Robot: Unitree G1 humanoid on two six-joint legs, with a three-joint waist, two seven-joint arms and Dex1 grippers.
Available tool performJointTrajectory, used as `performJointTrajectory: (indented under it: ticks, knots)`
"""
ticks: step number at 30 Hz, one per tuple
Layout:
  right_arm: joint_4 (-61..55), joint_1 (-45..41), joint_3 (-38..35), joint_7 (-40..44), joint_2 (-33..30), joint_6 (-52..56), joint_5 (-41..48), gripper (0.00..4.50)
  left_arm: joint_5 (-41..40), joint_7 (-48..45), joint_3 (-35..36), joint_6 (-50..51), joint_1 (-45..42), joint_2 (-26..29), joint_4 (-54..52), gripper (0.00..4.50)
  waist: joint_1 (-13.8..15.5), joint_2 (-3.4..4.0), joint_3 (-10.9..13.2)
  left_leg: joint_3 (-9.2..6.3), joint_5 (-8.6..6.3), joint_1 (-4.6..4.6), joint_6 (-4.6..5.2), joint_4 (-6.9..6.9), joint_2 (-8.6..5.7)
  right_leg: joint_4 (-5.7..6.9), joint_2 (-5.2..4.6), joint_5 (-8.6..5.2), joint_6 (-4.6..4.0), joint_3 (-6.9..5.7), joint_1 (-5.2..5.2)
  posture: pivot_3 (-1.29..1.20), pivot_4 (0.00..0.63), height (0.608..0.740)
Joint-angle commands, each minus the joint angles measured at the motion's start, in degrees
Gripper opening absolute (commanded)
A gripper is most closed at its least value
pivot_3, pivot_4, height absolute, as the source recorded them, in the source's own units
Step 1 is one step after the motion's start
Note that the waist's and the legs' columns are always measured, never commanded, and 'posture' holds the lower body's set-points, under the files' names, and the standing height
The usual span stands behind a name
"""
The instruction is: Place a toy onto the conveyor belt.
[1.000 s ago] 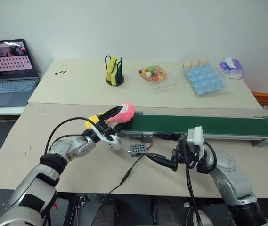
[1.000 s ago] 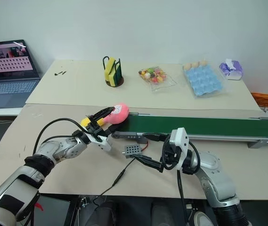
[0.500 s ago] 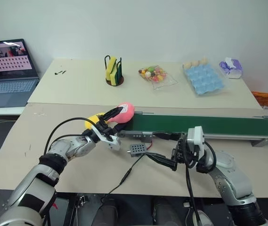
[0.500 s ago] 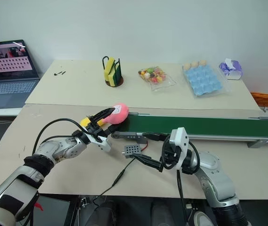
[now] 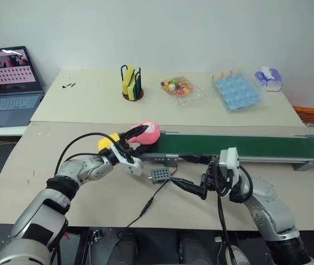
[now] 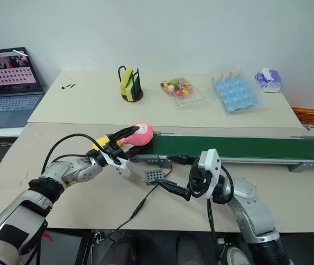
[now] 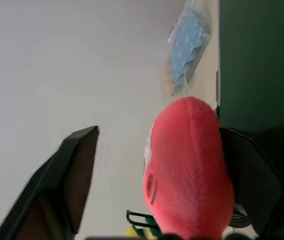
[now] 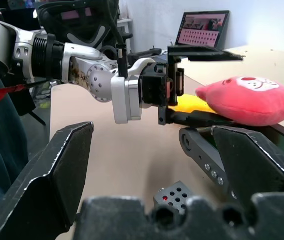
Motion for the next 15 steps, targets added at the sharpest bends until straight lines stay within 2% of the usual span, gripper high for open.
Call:
performJointTrajectory:
  ticks: [1,7,15]
  knots:
    - [-1.91,-0.17,-1.05,-0.07,0.27,-1.71,0.42,4.50,-1.41,-0.72,1.16,-1.06,-0.84,0.26,-0.70,2.08,0.00,0.00,0.00,0.00,0.00,0.00,0.00,0.00,0.00,0.00,0.00,0.00,0.00,0.00,0.00,0.00,0.150,0.740]
    - [-1.70,-0.41,-0.96,-0.02,0.21,-1.66,0.30,4.50,-1.44,-0.74,1.74,0.55,-0.58,0.04,-0.74,0.22,0.01,0.00,0.00,0.00,0.00,0.00,0.00,0.00,0.00,0.00,0.00,0.00,0.00,0.00,0.00,0.00,0.150,0.740]
    - [-1.39,-0.61,-0.90,-0.27,0.17,-1.54,-0.04,4.50,0.40,1.14,1.46,0.97,-0.91,0.22,-2.53,0.22,0.02,0.00,0.00,0.00,0.00,0.00,0.00,0.01,0.00,0.01,0.00,0.00,0.00,0.01,0.00,0.00,0.150,0.740]
